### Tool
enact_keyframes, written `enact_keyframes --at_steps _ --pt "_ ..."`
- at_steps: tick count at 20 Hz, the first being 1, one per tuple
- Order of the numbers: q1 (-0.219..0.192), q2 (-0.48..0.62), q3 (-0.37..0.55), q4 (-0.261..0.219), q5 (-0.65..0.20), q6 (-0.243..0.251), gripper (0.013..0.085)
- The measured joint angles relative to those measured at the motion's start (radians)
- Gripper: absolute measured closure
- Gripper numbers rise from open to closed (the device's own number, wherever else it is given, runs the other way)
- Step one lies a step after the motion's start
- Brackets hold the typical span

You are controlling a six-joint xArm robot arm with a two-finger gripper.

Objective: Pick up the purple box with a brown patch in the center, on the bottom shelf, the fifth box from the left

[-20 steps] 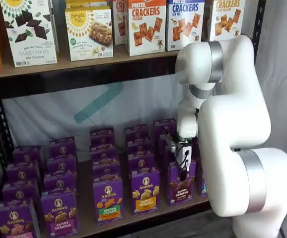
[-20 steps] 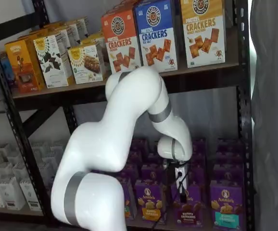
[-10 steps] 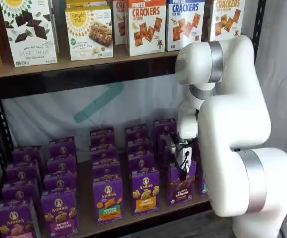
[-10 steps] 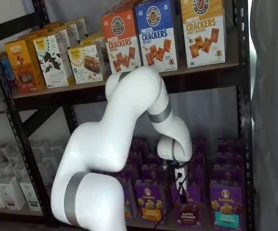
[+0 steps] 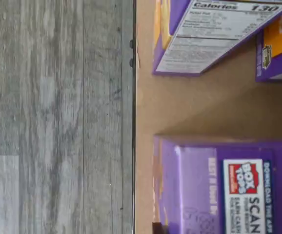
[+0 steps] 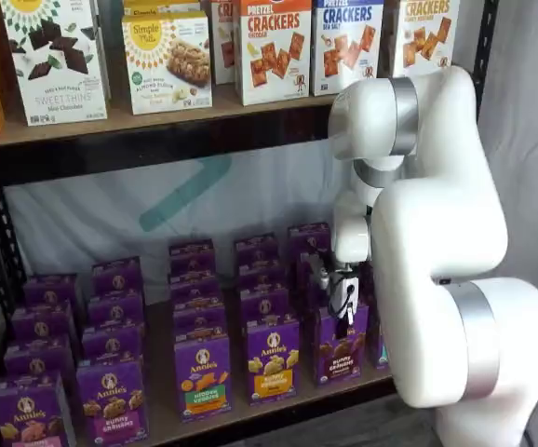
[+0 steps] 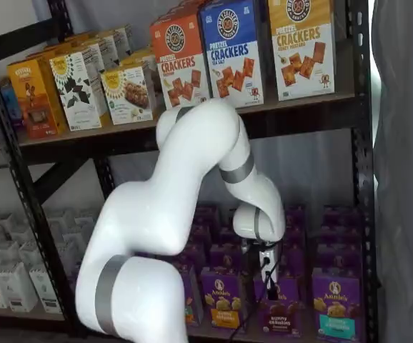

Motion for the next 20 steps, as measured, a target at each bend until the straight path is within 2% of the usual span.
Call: enact_keyframes --at_steps 2,3,4,10,15,20 --pt "0.001 -0.001 0.000 -0.001 0.002 0.002 0.0650" --pt "0.001 -0.001 0.001 -0.002 0.002 0.003 0.0650" --pt "0.001 -0.002 0.002 -0.002 0.001 0.003 0.0690" --pt "0.002 -0.012 0.011 -0.012 0.002 0.013 0.0690" --pt "0.007 -0.044 0.051 0.030 -0.004 -0.021 0.0690" --pt "0.008 -0.109 0.137 -0.010 -0.019 0.016 0.0690"
